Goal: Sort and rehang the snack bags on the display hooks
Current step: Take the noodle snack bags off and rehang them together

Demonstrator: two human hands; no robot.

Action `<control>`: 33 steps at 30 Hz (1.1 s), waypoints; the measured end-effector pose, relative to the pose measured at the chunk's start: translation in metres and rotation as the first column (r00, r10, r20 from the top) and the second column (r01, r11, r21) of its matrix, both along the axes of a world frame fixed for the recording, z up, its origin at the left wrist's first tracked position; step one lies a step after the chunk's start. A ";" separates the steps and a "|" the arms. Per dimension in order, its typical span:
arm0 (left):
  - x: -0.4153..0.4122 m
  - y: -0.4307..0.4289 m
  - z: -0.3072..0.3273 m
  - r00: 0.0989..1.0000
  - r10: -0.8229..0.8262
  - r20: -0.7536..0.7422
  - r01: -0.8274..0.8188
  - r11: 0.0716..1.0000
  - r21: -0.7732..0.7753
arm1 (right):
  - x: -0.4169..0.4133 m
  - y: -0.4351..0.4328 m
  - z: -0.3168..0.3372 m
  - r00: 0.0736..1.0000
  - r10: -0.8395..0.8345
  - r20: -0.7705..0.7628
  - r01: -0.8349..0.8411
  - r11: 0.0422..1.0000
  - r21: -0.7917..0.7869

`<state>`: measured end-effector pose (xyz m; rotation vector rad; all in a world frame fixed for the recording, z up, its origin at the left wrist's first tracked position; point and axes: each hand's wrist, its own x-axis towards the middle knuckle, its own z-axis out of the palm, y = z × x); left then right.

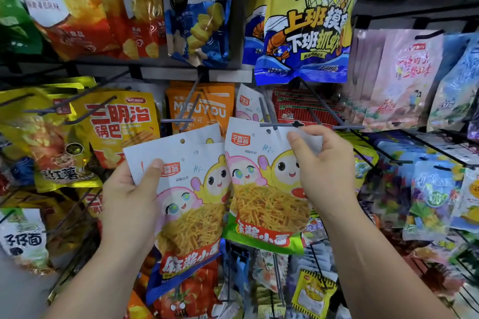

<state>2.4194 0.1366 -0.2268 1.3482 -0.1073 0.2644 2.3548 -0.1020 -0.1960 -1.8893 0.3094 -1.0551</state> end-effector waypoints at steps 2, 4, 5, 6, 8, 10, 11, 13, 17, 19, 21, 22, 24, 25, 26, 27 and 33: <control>-0.001 0.001 0.001 1.000 0.003 -0.003 -0.003 1.000 -0.010 | 0.003 -0.001 0.002 1.000 -0.030 0.005 0.031 0.999 -0.017; -0.001 0.003 0.002 1.000 0.006 -0.009 -0.006 1.000 -0.030 | 0.005 -0.002 0.004 0.998 -0.056 -0.005 0.056 0.998 -0.024; -0.002 0.004 0.002 1.000 0.006 -0.012 -0.006 0.999 -0.045 | 0.006 -0.003 0.004 0.998 -0.061 -0.014 0.061 0.998 -0.018; -0.002 0.004 0.003 1.000 0.004 -0.010 -0.005 0.999 -0.054 | 0.006 -0.004 0.004 0.998 -0.065 -0.026 0.065 0.998 -0.013; -0.004 0.004 0.005 1.000 0.005 0.004 -0.005 0.998 -0.065 | 0.007 -0.004 0.001 0.996 -0.079 -0.047 0.078 0.997 -0.008; -0.006 0.005 0.005 1.000 0.017 0.018 -0.015 0.997 -0.077 | 0.007 -0.004 0.000 0.996 -0.078 -0.041 0.078 0.997 0.006; -0.007 0.005 0.005 0.999 0.026 0.025 -0.024 0.997 -0.080 | 0.006 -0.003 -0.001 0.996 -0.078 -0.038 0.079 0.997 0.010; -0.006 0.009 0.004 0.998 0.045 0.036 -0.043 0.997 -0.069 | 0.006 -0.001 0.001 0.996 -0.085 -0.039 0.085 0.996 -0.005; -0.001 0.017 0.002 0.997 0.063 0.040 -0.060 0.995 -0.084 | 0.008 0.000 0.001 0.995 -0.086 -0.046 0.085 0.996 -0.027; 0.002 0.019 0.000 0.997 0.066 0.047 -0.062 0.995 -0.080 | 0.008 0.001 -0.001 0.996 -0.084 -0.042 0.084 0.996 -0.014; 0.003 0.019 -0.002 0.997 0.061 0.046 -0.058 0.996 -0.069 | 0.008 0.001 -0.001 0.995 -0.092 -0.042 0.091 0.996 -0.006; 0.003 0.019 -0.003 0.997 0.062 0.046 -0.059 0.996 -0.064 | 0.009 0.001 -0.001 0.994 -0.096 -0.046 0.095 0.995 -0.014; 0.003 0.019 -0.005 0.997 0.067 0.045 -0.064 0.996 -0.054 | 0.013 0.001 0.000 0.993 -0.110 -0.050 0.108 0.993 -0.040; 0.004 0.019 -0.005 0.997 0.072 0.041 -0.070 0.996 -0.047 | 0.017 0.001 -0.001 0.992 -0.119 -0.048 0.117 0.992 -0.047; 0.004 0.020 -0.006 0.996 0.078 0.040 -0.077 0.996 -0.041 | 0.023 0.000 -0.003 0.991 -0.130 -0.044 0.128 0.991 -0.049; 0.005 0.020 -0.008 0.995 0.090 0.042 -0.089 0.995 -0.036 | 0.029 -0.001 -0.004 0.989 -0.143 -0.038 0.141 0.989 -0.047; 0.004 0.023 -0.010 0.991 0.131 0.039 -0.131 0.991 -0.026 | 0.068 -0.005 -0.011 0.970 -0.233 -0.068 0.230 0.972 -0.040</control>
